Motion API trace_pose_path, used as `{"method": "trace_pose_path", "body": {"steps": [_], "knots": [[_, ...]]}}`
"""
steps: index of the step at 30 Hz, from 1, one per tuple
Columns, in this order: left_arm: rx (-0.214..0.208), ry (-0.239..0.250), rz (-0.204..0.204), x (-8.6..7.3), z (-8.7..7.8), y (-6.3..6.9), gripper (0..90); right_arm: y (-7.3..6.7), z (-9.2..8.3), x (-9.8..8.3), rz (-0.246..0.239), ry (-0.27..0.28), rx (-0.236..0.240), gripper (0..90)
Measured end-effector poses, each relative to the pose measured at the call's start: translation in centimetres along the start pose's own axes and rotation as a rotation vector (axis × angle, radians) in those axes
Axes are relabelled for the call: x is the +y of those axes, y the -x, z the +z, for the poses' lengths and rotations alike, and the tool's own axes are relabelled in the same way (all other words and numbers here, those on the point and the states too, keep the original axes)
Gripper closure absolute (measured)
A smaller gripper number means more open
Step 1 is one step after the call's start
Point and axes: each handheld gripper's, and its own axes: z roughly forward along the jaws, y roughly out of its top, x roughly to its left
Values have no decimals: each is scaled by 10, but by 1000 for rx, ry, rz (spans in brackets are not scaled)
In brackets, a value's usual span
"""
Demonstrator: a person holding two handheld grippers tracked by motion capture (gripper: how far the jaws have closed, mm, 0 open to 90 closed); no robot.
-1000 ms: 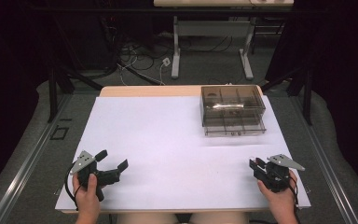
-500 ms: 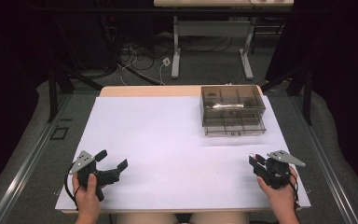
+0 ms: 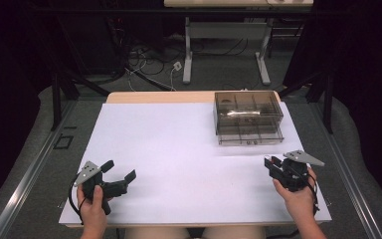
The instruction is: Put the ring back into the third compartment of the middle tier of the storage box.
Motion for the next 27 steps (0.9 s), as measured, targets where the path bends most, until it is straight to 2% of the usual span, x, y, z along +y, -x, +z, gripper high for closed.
{"method": "trace_pose_path", "body": {"steps": [10, 27], "knots": [[2, 1, 0, 0, 0, 0, 4, 0, 6, 15, -2, -7, 14, 696], [-2, 0, 3, 0, 0, 1, 3, 3, 18, 40, -36, -30, 0, 695]]}}
